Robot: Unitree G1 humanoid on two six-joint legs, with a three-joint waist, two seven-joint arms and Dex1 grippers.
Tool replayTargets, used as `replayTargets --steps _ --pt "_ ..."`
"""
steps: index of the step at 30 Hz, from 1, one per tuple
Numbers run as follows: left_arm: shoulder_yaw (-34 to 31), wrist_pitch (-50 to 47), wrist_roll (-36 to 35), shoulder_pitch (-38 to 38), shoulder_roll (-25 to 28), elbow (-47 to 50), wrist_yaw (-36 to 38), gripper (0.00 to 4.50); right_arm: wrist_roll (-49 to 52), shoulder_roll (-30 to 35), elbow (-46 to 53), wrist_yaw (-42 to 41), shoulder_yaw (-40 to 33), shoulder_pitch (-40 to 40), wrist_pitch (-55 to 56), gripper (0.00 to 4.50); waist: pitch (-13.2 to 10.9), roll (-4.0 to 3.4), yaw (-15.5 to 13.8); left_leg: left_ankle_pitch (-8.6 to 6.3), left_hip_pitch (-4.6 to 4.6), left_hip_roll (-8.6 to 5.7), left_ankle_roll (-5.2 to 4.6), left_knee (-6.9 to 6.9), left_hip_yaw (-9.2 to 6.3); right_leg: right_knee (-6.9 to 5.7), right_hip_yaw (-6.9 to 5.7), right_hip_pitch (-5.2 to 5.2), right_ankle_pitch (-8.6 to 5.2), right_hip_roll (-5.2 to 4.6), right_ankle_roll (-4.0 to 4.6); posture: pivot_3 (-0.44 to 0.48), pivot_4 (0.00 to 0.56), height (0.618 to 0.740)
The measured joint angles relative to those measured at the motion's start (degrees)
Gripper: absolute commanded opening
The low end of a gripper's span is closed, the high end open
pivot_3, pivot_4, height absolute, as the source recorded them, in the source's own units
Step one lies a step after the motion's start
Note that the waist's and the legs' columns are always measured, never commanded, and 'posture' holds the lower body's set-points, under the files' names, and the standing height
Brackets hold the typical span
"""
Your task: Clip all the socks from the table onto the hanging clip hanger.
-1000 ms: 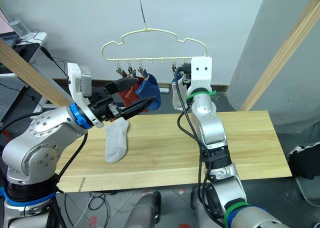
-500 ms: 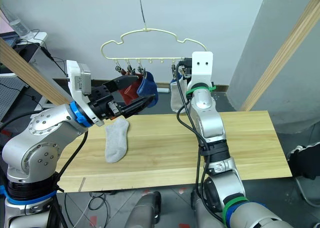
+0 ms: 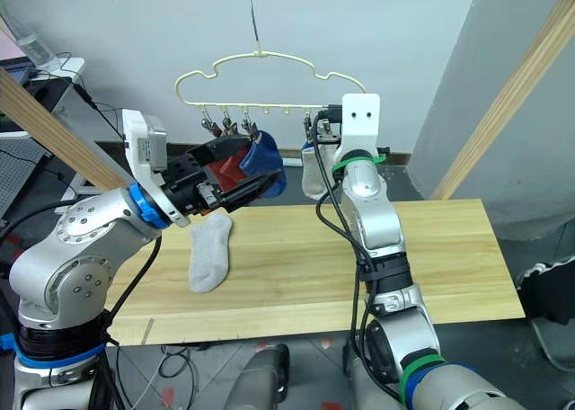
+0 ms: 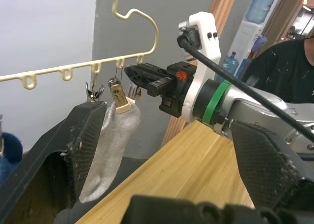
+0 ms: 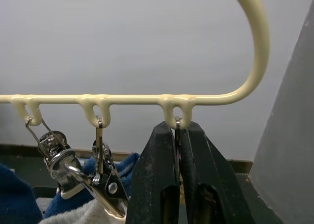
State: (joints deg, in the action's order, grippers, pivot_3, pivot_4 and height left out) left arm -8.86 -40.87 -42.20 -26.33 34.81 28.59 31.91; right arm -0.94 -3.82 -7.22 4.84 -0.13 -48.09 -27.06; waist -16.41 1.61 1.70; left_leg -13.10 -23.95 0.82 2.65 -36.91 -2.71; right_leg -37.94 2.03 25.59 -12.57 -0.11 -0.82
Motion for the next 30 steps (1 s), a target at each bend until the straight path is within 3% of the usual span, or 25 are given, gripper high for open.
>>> replayTargets --steps 8,11,13,17,21,30 --pt "0.82 0.96 2.22 3.81 0.28 -0.02 1.45 4.5 6.52 12.44 8.23 -16.76 1.51 0.92 -12.56 0.03 -0.01 -0.01 0.03 0.0 0.01 0.01 0.0 -0.03 -0.03 -0.02 -0.01 -0.02 -0.08 0.0 -0.12 0.031 0.28 0.74" --pt "1.31 2.31 3.59 5.57 0.3 -0.09 2.23 4.5 10.43 22.03 7.6 -26.83 1.18 -3.19 -18.37 0.03 -0.03 -0.04 0.07 0.0 0.02 -0.06 -0.01 -0.04 0.03 -0.01 0.02 -0.03 -0.14 -0.04 -0.24 0.019 0.281 0.74" --pt "2.09 2.72 4.57 6.5 0.33 -0.5 2.67 4.5 14.2 24.84 6.69 -31.36 -0.69 -6.4 -23.97 0.03 -0.03 -0.03 0.1 -0.01 0.02 -0.04 -0.01 -0.04 0.01 0.01 0.02 -0.04 -0.13 -0.04 -0.22 0.018 0.282 0.74" --pt "2.94 5.15 7.89 8.62 1.39 -2.24 3.83 4.5 24.34 23.63 3.33 -35.0 -7.12 -11.25 -41.46 0.03 -0.03 -0.03 0.69 -0.01 0.05 0.09 -0.02 0.05 -0.06 -0.03 0.1 -0.02 -0.01 0.06 0.05 0.022 0.284 0.74" --pt "2.88 8.71 12.0 13.81 2.16 -4.32 4.23 4.5 29.08 23.25 -0.33 -34.74 -12.09 -14.75 -51.86 0.03 -0.03 -0.03 0.51 -0.01 0.02 0.05 -0.02 0.07 -0.07 0.02 0.09 -0.02 -0.02 0.04 0.06 0.02 0.288 0.74" --pt "1.97 18.15 21.54 20.34 1.86 -14.53 2.49 4.5 31.5 23.07 -4.44 -33.06 -16.25 -17.98 -59.66 0.03 -0.04 -0.04 0.05 -0.02 -0.03 -0.03 -0.03 0.03 0.01 0.08 0.07 -0.01 -0.14 -0.07 -0.15 0.015 0.286 0.74"
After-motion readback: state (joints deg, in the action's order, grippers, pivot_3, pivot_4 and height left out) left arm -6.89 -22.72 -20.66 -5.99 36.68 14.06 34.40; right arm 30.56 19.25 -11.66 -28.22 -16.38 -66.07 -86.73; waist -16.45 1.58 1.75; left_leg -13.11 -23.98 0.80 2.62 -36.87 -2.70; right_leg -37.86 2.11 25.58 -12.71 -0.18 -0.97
